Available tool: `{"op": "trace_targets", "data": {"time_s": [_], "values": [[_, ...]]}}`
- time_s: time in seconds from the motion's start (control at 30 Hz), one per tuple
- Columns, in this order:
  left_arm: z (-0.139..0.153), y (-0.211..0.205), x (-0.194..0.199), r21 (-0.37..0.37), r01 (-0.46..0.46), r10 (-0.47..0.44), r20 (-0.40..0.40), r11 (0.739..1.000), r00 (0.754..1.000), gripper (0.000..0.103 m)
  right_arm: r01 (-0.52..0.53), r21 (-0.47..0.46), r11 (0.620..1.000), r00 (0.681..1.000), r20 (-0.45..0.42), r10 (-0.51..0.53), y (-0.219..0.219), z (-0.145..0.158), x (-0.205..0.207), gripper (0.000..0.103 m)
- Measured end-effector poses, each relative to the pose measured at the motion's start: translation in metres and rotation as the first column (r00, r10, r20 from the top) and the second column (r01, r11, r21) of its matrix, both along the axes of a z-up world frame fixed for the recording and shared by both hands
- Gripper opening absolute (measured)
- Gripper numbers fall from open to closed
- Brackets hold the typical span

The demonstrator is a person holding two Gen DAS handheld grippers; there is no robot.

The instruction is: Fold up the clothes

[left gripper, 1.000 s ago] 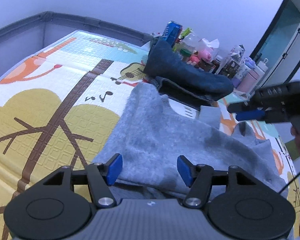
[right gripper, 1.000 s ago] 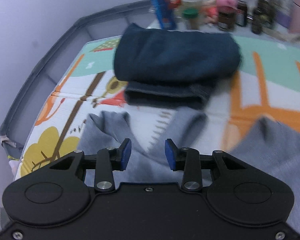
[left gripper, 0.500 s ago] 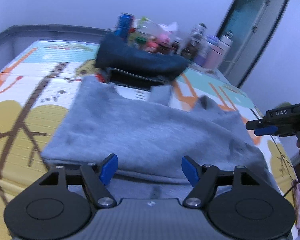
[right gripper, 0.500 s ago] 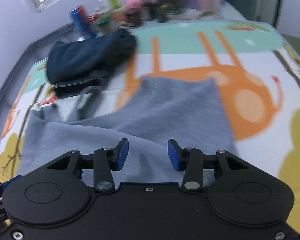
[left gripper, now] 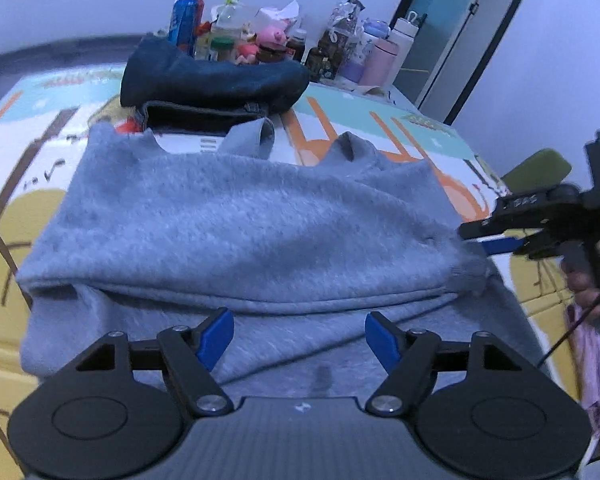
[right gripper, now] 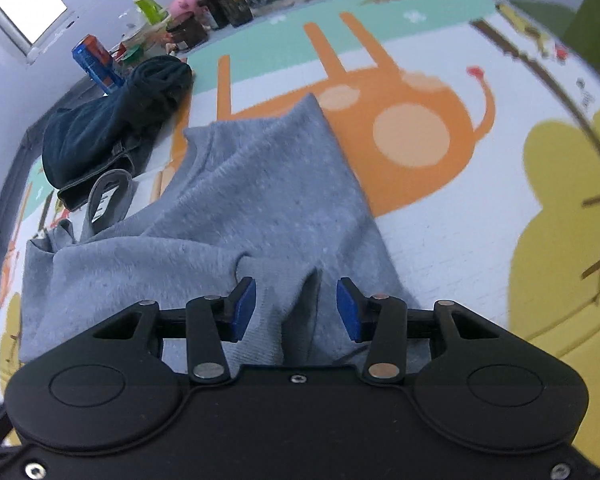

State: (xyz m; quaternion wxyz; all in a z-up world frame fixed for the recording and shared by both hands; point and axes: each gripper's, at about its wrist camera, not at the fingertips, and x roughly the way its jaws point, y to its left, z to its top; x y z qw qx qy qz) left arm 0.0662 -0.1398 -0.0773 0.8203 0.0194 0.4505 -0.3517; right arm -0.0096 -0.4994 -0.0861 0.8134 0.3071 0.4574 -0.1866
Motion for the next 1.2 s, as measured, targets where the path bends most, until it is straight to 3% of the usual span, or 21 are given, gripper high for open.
{"op": "trace_targets", "data": {"time_s": [0.13,0.17,0.2,0.23,0.37,0.5,0.6,0.77,0.87,0.97,1.07,1.2], "values": [[0.001,-0.001,-0.002,0.016,-0.021,0.022,-0.009,1.0,1.0,0.075,0.02,0.094,0.995,1.0,0.01,-0.021,-0.004,-0.021,0.009,0.042],[0.002,-0.002,-0.002,0.023,-0.026,0.026,-0.007,0.999,1.0,0.075,0.019,0.111,0.994,1.0,0.016,-0.021,-0.004,-0.025,0.011,0.039],[0.002,-0.002,-0.003,0.028,-0.03,0.031,-0.006,0.999,1.0,0.075,0.015,0.118,0.993,1.0,0.022,-0.017,-0.003,-0.028,0.013,0.019],[0.002,-0.002,-0.003,0.032,-0.036,0.036,-0.006,0.999,0.999,0.075,0.007,0.13,0.992,0.999,0.037,-0.012,-0.002,-0.03,0.013,0.012],[0.001,0.001,-0.001,0.045,-0.071,0.072,-0.02,0.996,0.997,0.075,0.0,0.139,0.99,0.994,0.105,-0.015,-0.003,-0.018,0.01,0.008],[0.001,0.004,0.002,0.047,-0.106,0.108,-0.034,0.993,0.994,0.075,0.007,0.099,0.995,0.983,0.181,-0.025,-0.012,0.013,0.006,0.008],[0.0,0.004,0.005,0.05,-0.126,0.128,-0.035,0.991,0.991,0.075,0.032,0.055,0.998,0.983,0.177,-0.042,-0.021,0.028,0.007,0.008],[-0.008,0.005,0.015,0.08,-0.177,0.18,-0.032,0.981,0.983,0.076,0.053,0.037,0.998,0.998,0.032,-0.055,-0.028,0.001,0.011,0.008],[-0.016,0.01,0.026,0.112,-0.226,0.232,-0.044,0.968,0.972,0.075,0.049,0.012,0.999,0.999,-0.012,-0.049,-0.025,-0.018,0.013,0.008],[-0.021,0.02,0.033,0.119,-0.271,0.279,-0.051,0.955,0.959,0.075,0.037,-0.024,0.999,0.999,-0.03,-0.038,-0.021,-0.021,0.013,0.014],[-0.025,0.032,0.041,0.109,-0.31,0.318,-0.071,0.945,0.945,0.074,0.044,-0.078,0.996,0.998,-0.04,-0.047,-0.018,-0.013,0.011,0.029],[-0.027,0.046,0.049,0.061,-0.356,0.361,-0.131,0.933,0.923,0.071,0.092,-0.172,0.981,0.996,-0.008,-0.094,-0.01,0.01,0.007,0.031]]}}
